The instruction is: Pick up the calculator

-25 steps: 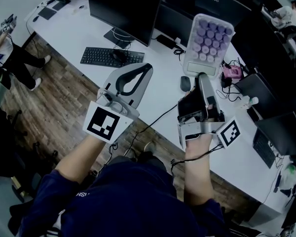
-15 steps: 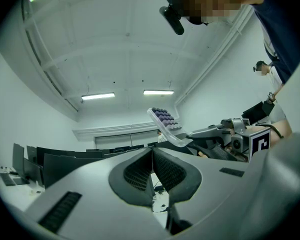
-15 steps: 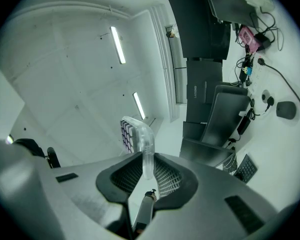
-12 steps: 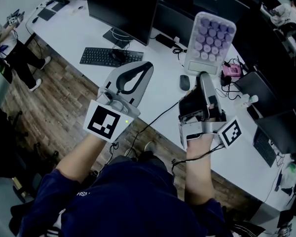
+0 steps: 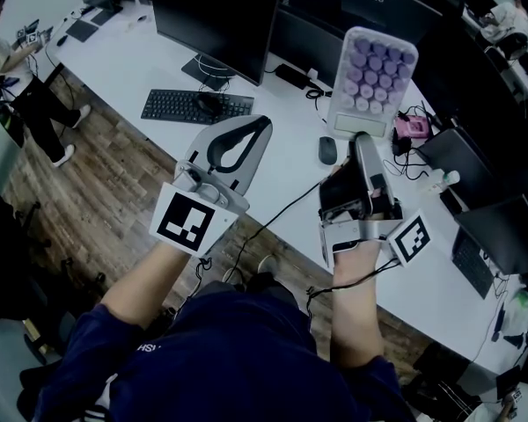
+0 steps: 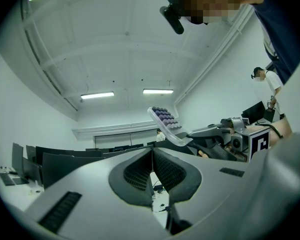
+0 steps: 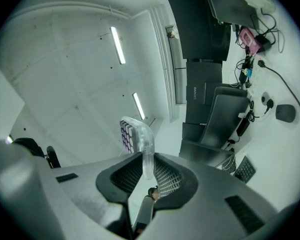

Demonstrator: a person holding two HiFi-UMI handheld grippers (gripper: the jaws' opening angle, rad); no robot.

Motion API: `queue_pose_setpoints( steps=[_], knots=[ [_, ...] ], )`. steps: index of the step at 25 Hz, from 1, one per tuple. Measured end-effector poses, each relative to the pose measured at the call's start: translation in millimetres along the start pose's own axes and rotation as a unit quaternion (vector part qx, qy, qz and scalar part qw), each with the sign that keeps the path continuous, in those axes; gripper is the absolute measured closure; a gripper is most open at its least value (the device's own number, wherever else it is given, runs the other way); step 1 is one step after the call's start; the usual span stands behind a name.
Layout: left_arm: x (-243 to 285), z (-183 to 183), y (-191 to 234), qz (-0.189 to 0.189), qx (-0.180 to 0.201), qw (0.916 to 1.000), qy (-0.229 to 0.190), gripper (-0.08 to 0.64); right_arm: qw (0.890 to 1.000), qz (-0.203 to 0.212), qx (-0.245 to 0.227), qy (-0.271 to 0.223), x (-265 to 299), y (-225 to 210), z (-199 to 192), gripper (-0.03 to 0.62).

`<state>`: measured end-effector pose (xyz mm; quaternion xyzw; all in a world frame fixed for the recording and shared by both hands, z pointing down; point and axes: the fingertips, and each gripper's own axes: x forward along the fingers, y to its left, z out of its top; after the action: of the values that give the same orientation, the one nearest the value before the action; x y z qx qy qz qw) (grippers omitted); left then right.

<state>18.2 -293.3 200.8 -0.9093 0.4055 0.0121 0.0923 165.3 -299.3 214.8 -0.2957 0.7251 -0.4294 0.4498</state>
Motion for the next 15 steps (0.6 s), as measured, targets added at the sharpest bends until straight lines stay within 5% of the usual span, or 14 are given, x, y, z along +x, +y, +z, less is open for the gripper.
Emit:
queue_pose_setpoints(
  steps=[15],
  knots=[
    [3,-7,-1,0.000,-0.005,0.9999,0.011,0.528,1.000,-0.009,0.016,-0.001,-4,-14,3,0.518]
  ],
)
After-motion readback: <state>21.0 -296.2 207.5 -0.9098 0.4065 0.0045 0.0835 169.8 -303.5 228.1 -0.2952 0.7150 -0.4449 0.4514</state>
